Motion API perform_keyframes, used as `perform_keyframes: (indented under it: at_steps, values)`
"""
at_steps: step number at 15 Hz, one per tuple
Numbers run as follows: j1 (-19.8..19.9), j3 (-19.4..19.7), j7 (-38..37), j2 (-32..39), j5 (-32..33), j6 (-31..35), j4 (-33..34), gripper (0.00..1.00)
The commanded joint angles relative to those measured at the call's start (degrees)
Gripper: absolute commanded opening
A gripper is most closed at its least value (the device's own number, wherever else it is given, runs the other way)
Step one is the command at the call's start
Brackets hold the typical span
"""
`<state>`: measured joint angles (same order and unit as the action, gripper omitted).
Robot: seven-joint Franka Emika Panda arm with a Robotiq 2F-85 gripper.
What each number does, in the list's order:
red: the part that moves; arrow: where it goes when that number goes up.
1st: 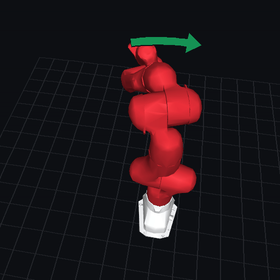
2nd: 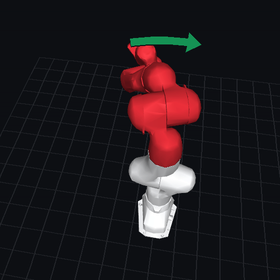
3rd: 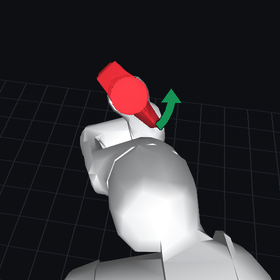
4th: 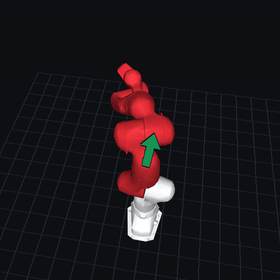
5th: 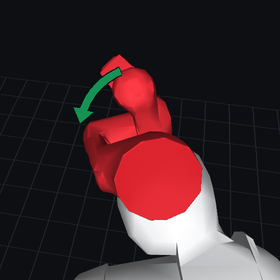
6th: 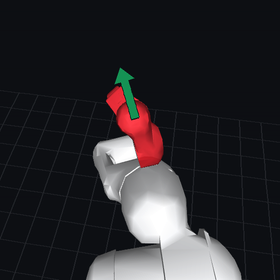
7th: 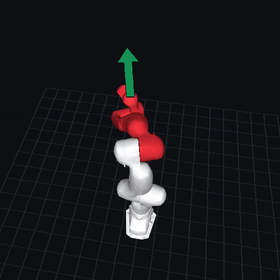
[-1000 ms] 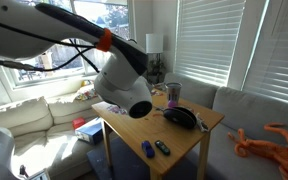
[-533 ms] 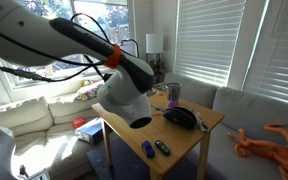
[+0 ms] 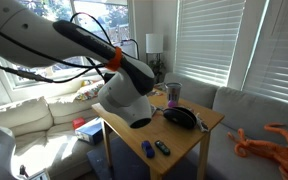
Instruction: Empty the plastic cup then set one squishy drink upright on the table
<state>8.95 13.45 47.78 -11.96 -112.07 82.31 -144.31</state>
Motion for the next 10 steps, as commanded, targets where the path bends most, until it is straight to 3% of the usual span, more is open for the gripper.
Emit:
perform_keyframes:
  at_steps: [1, 5, 10]
  values:
    - [1.2, -1.3, -1.4, 0.1, -1.4, -1.4, 0.3, 0.01]
    - [1.2, -2.8, -3.1, -2.3, 3.0, 2.5, 2.6, 0.01]
    - [-0.2, -8.8, -9.2, -7.9, 13.6, 13.7, 9.4, 0.01]
